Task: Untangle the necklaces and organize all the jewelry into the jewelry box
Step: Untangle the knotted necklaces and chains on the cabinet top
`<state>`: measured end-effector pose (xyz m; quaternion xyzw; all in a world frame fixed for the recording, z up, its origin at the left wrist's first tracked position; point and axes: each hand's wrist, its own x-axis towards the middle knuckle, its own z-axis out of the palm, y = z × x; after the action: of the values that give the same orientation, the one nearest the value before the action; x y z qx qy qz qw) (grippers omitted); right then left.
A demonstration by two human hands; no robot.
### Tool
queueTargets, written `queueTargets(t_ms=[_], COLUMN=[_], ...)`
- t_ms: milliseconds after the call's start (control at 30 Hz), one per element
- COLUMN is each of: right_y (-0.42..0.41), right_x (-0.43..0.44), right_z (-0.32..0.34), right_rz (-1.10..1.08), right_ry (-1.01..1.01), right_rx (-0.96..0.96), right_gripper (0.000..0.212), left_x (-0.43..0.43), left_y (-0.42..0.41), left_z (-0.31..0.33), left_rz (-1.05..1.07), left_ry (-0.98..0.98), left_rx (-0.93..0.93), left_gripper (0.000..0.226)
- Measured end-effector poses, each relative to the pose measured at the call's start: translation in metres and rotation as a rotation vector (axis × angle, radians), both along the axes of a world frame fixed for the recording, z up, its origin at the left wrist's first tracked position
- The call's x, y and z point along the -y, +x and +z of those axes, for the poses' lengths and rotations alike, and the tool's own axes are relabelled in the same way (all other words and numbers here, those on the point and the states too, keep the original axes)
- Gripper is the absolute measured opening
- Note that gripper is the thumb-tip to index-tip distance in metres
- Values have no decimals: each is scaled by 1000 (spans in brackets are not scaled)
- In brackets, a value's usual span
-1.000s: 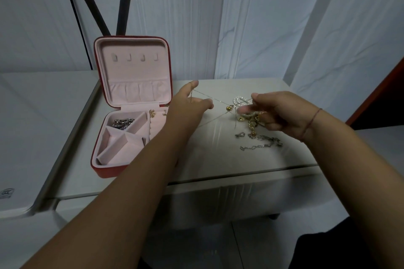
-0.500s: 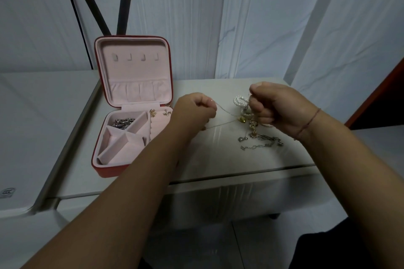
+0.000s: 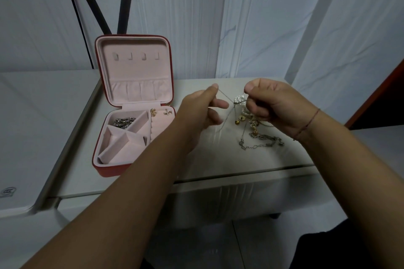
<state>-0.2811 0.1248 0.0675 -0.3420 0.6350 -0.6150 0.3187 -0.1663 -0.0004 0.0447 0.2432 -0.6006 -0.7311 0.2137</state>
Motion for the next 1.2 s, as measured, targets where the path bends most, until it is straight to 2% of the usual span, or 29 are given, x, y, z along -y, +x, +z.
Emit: queueTargets(t_ms=[267,367,433,600,833,900,1000,1033,1200], right_y=[1,-1,-2,1,3,3,0,-2,-10], right_x=[-1,2,2,-1,-2,-3,-5,-5,-10], right_z=[-6,-10,-11,-5,1,2,4,4,6], right_rz=[-107,-186,-210,-215,-235,-237,-246,-254,-295], right_ry=[170,174,165,115,48,34,3,-12,-49], right_rx=[-283,-405,-421,-335,-256,-217,-120,-82,-13], right_gripper=[10,11,8,7,12,14,14,14,14], left_x=[-2,0,0,3,5,6,7,7,6], left_y=[1,3,3,2,2,2,2,2,7], left_z=[2,2,3,2,-1,-1,-1,-1,-4], left_rz=[-111,-136,-134,-102,-121,-132,-149,-167,-251], left_ry=[62,66,71,-22,-327,-373,-485,-541,-793], left_rx=[45,39,52,155,315,357,428,424,376], left_gripper=[52,56,60,66,58,48,15,10,26])
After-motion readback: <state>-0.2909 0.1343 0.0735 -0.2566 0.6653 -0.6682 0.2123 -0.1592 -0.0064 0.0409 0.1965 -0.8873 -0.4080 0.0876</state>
